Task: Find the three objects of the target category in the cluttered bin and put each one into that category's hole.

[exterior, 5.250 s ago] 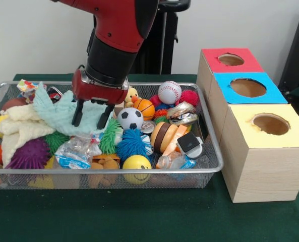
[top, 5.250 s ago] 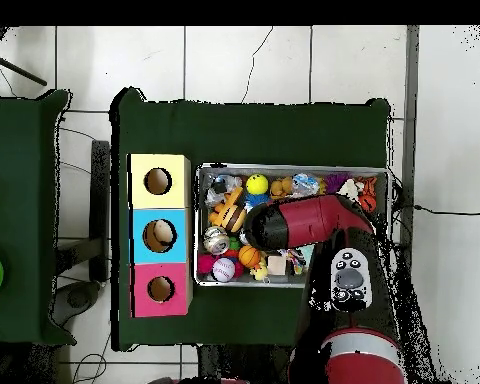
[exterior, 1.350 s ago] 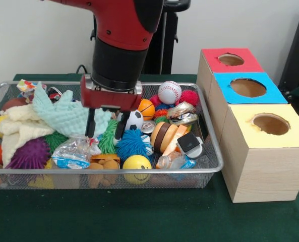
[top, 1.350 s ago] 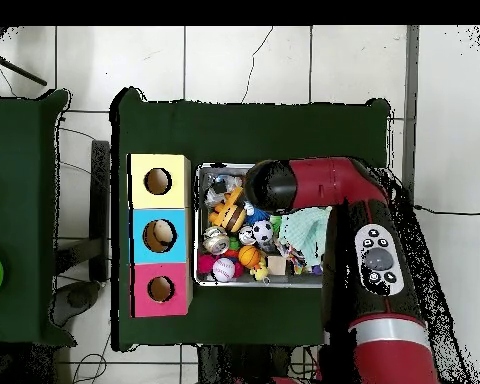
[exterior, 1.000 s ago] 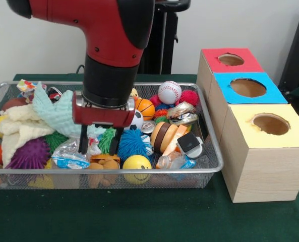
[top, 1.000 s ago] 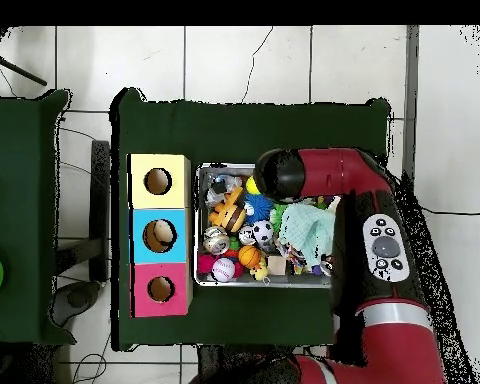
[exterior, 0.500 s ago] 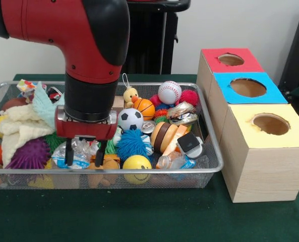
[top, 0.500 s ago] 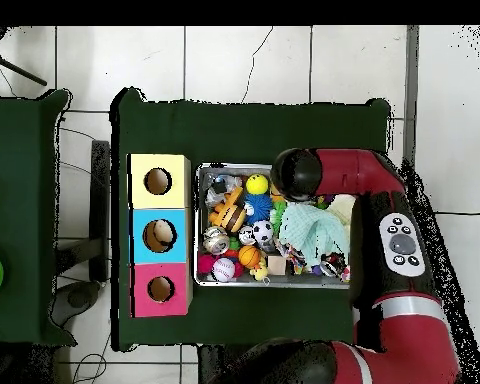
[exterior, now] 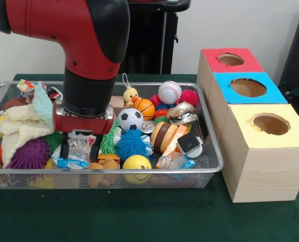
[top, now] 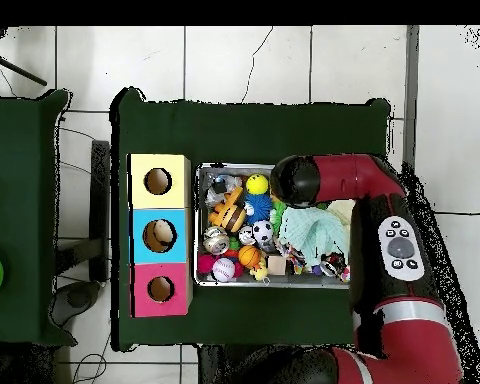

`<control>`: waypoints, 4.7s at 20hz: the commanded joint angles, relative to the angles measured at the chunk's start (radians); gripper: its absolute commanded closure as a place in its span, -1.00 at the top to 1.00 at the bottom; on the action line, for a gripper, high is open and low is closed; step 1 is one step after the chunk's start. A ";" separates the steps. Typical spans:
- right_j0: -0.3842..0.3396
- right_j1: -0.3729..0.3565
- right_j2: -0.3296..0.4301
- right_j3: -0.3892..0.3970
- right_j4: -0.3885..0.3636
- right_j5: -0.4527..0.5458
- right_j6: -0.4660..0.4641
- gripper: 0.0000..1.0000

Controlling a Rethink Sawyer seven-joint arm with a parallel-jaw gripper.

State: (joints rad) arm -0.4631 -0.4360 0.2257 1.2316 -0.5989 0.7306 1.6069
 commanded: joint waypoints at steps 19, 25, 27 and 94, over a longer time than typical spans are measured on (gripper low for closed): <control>0.056 0.037 -0.004 0.062 -0.122 -0.037 -0.100 1.00; 0.040 0.047 0.012 0.036 -0.126 -0.016 -0.162 1.00; 0.036 0.046 0.010 0.046 -0.130 -0.035 -0.156 1.00; -0.062 0.050 0.067 0.111 -0.217 -0.183 -0.203 1.00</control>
State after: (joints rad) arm -0.5035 -0.4511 0.2279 1.3236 -0.7203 0.5844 1.6069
